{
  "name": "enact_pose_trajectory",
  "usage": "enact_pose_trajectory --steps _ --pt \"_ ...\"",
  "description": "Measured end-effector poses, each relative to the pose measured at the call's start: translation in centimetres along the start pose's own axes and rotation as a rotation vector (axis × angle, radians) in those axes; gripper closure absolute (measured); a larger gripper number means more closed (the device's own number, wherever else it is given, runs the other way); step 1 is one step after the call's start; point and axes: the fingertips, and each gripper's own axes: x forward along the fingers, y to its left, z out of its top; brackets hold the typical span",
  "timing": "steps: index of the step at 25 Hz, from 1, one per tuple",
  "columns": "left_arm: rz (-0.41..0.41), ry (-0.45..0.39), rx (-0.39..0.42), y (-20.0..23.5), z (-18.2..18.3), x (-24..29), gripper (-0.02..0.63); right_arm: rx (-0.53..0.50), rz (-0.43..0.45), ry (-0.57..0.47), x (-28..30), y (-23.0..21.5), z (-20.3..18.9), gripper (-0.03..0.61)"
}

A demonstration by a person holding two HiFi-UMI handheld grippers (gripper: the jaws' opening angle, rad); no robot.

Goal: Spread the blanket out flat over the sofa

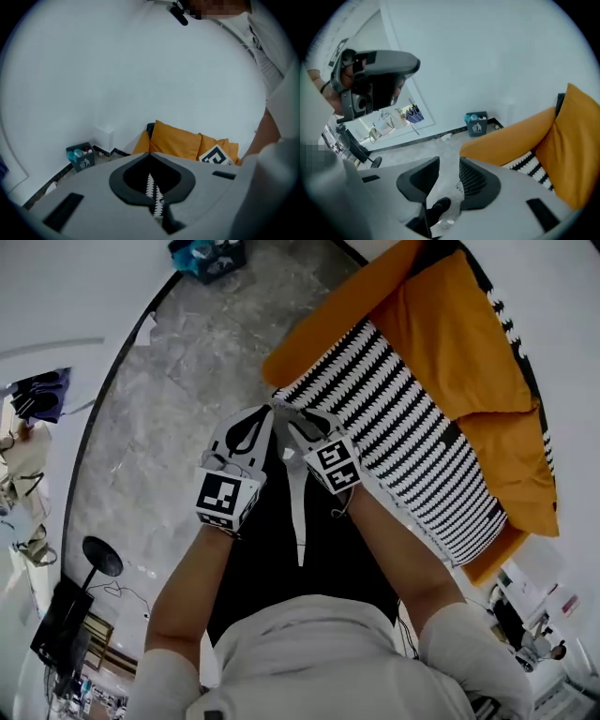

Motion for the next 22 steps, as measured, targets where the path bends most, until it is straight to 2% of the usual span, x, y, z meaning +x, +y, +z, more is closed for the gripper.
enact_pose_trajectory --steps 8,14,18,22 --pt "-0.039 -0.094 0.093 -5.7 13.0 -6.2 0.604 -0.057 -0.092 -0.225 -17.7 0.8 11.7 0.454" --pt "-0.079 -0.225 0.168 -10.5 22.7 -10.7 0.604 -0.155 -0.173 -0.451 -29.9 2.4 21.5 0.495" --pt "-0.114 -0.285 0.194 -14.6 26.2 -14.1 0.604 -0.228 -0.207 -0.554 -37.0 5.4 25.5 0.516" --pt "-0.145 -0.335 0.237 -16.9 28.5 -16.5 0.604 -0.284 -0.242 -0.625 -41.6 7.6 27.7 0.534"
